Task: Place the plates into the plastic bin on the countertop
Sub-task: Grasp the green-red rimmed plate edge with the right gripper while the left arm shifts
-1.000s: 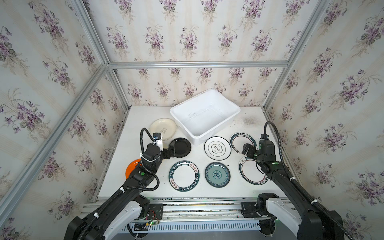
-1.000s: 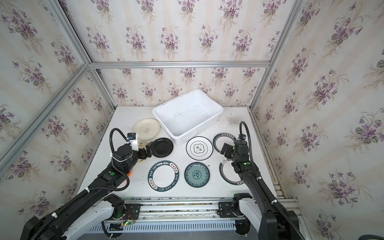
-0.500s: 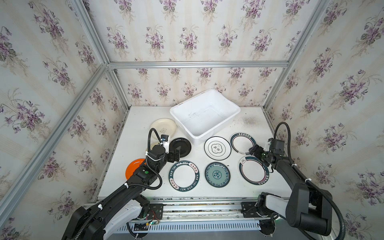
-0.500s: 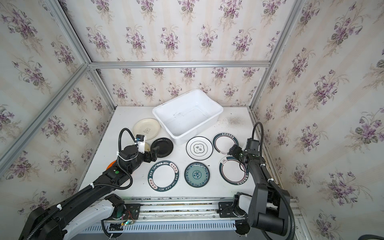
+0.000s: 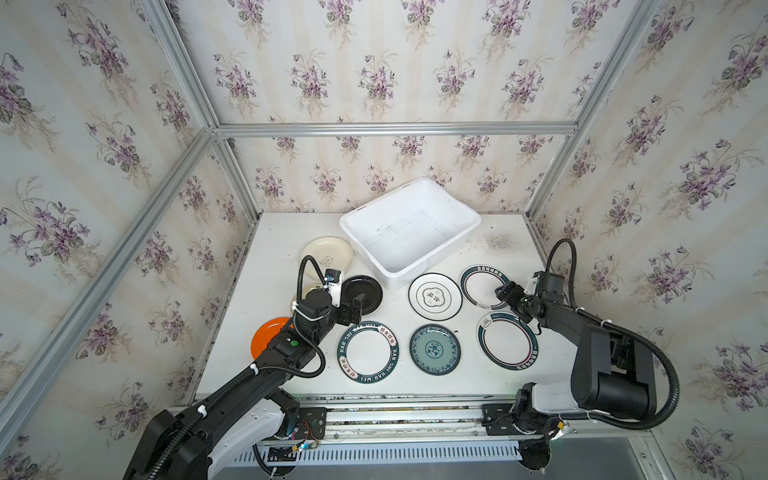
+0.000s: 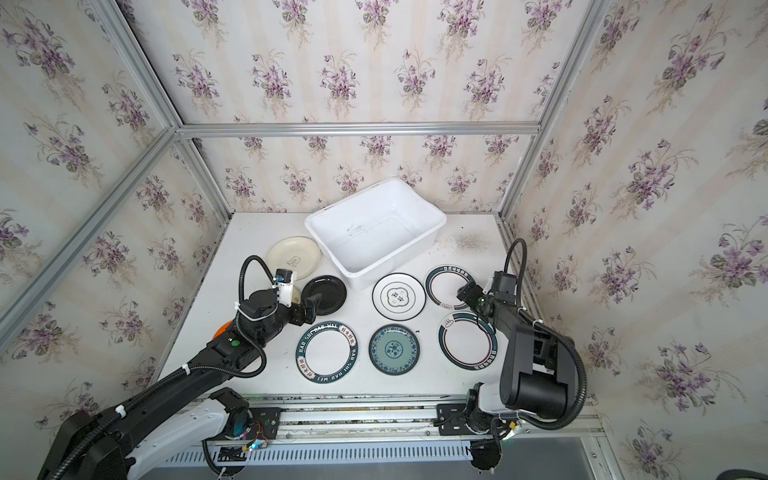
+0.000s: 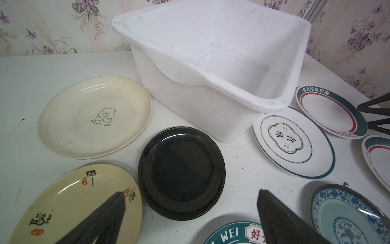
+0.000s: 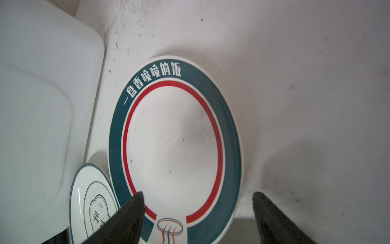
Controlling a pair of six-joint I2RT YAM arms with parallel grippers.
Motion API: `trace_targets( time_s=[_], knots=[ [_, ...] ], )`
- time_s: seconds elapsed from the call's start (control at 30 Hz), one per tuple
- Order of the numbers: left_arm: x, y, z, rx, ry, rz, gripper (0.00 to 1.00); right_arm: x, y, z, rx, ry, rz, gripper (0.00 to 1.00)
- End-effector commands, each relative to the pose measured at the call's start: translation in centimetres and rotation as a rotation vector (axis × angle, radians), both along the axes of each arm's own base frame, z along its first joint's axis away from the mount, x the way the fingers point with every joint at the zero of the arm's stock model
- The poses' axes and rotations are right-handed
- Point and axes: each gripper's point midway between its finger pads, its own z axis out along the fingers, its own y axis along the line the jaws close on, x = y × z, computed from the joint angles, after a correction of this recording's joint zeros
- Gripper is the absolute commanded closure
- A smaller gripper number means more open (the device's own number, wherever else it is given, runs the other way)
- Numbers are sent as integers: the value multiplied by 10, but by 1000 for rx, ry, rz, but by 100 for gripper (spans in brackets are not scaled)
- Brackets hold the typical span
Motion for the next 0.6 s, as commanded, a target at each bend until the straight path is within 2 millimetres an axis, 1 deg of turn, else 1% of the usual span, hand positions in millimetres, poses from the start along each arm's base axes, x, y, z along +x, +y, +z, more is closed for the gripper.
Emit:
trace_targets(
  time_s=[0.0,0.27,0.43,0.57],
  knots=[
    [4,-1,8,-4,-28,3,1,19,-3,9,16,-69,-16,19],
    [5,-3,5,-4,-17,-4,1,27,-5,-4,71,-49,-45,26],
    [5,-3,5,-2,-17,-3,1,30,-4,-16,113,-8,-60,38],
    [5,-1,5,2,-19,4,1,31,-2,-22,136,13,-67,45]
  ],
)
